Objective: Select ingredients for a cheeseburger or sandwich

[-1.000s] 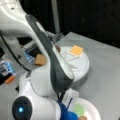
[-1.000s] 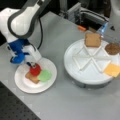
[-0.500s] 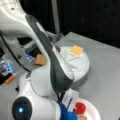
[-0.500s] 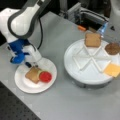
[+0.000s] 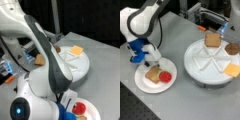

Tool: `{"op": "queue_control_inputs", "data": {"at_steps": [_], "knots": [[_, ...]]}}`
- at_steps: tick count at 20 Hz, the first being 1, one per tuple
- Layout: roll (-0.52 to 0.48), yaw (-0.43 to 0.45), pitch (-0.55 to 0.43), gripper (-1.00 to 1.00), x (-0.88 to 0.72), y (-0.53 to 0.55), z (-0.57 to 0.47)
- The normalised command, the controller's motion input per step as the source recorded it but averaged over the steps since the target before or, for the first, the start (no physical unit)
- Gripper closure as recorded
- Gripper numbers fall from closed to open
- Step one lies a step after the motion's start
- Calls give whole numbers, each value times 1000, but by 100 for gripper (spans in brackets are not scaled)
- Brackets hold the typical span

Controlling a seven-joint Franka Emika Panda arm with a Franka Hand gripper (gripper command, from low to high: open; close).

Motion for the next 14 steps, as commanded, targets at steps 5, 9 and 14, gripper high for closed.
{"op": "queue_control_inputs", "data": {"at_steps": [5,9,14], "knots": [[-25,130,33,-100,-126,117,150],[-198,87,63,-100,-150,191,254],[-317,-7,79,-100,-139,281,242]]}}
